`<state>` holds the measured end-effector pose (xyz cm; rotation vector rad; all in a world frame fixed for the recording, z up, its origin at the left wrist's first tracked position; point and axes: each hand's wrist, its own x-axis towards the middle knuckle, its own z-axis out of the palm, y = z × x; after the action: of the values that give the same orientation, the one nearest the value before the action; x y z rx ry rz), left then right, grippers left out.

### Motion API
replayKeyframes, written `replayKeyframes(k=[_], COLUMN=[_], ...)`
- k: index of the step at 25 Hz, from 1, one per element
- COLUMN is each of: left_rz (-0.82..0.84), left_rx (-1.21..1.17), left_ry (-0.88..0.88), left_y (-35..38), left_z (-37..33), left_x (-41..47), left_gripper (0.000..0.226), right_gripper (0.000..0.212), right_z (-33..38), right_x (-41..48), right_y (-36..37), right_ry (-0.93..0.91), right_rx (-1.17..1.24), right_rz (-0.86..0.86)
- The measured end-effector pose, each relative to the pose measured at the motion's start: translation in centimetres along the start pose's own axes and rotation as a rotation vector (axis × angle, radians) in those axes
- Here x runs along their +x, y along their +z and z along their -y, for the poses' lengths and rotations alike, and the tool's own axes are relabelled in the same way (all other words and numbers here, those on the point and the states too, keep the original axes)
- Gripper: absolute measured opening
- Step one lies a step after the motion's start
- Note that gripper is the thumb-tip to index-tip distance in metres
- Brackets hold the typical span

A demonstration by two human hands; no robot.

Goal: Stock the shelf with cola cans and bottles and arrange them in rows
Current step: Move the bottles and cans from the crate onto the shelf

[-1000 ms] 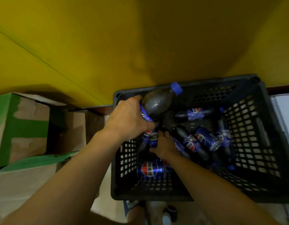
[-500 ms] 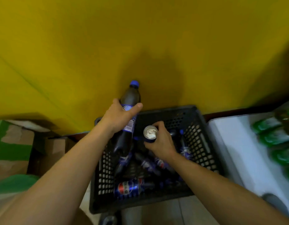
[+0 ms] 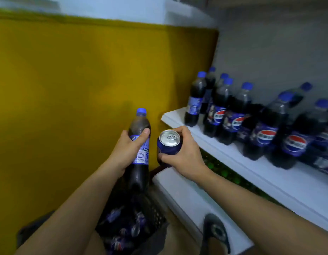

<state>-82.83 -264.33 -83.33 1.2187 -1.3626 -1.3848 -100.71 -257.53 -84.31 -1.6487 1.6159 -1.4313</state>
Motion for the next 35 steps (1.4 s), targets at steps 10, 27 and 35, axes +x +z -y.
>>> replayKeyframes(k=[10, 27, 35], left_rz=[0.399, 1.062, 1.036], left_rx=[-0.129, -0.090, -0.006], left_ry=[0.153, 0.213, 0.151], left_y=[16.0, 46.8, 48.9], left_z=[-9.3, -7.1, -5.6], left_x=[-1.3, -15.4, -14.5], left_gripper=[0.046, 0.056, 0.039], right_gripper=[0.062, 0.070, 0.082], right_z=[3.5, -5.5, -8.2], right_x=[-4.0, -25.6, -24.7], right_y=[-18.0, -41.0, -43.6], right_ry=[0.020, 0.514, 0.666], right_rx=[-0.102, -0.482, -0.752], right_rz=[-0.399, -1.113, -1.074])
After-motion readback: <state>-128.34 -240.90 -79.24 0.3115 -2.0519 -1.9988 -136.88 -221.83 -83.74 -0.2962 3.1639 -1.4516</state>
